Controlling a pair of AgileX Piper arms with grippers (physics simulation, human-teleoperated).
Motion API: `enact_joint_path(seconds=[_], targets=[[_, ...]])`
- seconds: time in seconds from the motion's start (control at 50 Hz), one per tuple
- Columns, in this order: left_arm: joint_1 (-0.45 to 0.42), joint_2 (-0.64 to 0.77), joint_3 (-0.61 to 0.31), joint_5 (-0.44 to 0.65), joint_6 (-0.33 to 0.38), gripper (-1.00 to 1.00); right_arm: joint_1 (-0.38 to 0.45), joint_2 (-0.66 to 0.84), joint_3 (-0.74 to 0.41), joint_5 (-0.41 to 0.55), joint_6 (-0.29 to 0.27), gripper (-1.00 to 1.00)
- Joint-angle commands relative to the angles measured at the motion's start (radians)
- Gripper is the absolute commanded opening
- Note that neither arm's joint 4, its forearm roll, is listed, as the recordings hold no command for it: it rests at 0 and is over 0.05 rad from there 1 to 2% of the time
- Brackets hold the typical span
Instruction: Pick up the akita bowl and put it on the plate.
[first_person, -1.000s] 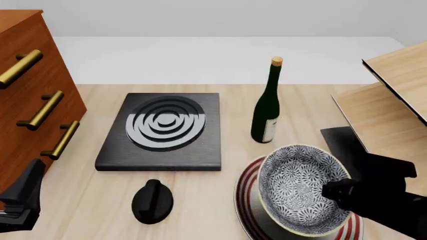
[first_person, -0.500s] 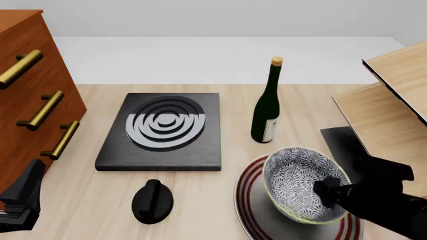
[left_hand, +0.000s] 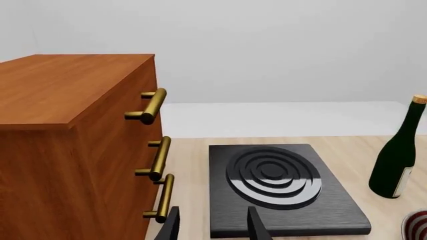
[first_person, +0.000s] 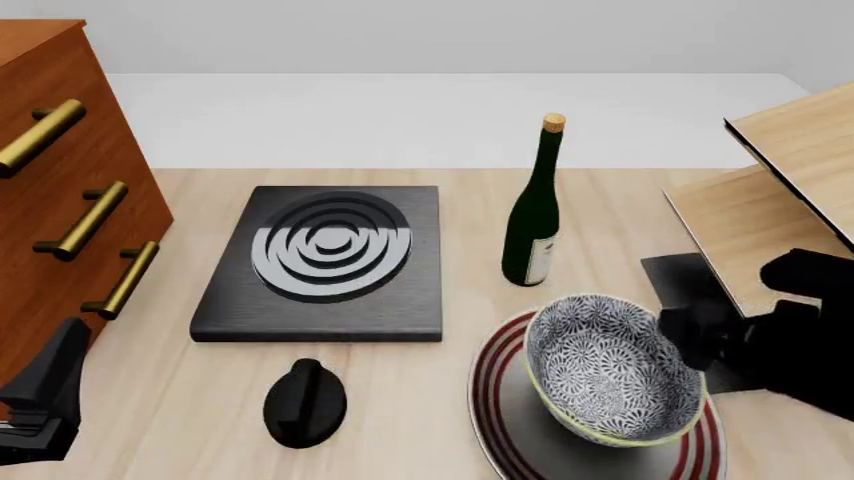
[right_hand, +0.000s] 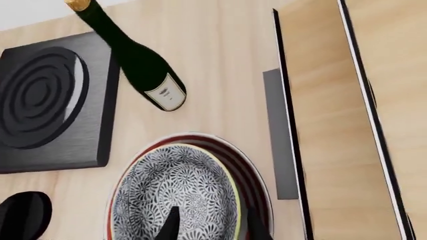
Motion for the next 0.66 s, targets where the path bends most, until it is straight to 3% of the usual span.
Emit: enact_joint_path(seconds=[0.02, 0.2, 0.24, 0.5, 0.54, 0.58, 0.66], targets=[[0.000, 0.000, 0.000, 0.000, 0.000, 1.00, -0.016, -0.133, -0.102, 0.158, -0.044, 1.00], [0.000, 0.000, 0.000, 0.000, 0.000, 1.00, -0.057, -0.224, -0.141, 0.209, -0.094, 1.00], [0.000, 0.000, 0.000, 0.000, 0.000, 1.00, -0.101, -0.243, -0.144, 0.209, -0.145, 1.00], [0.004, -0.001, 0.000, -0.001, 0.002, 1.00, -0.042, -0.543, -0.157, 0.362, -0.130, 1.00], [0.004, -0.002, 0.000, -0.002, 0.003, 1.00, -0.066, -0.596, -0.145, 0.368, -0.162, 1.00], [0.004, -0.002, 0.001, -0.003, 0.003, 1.00, -0.029, -0.664, -0.119, 0.381, -0.125, 1.00], [0.003, -0.003, 0.000, -0.012, 0.010, 1.00, -0.012, -0.782, -0.062, 0.387, -0.115, 1.00]])
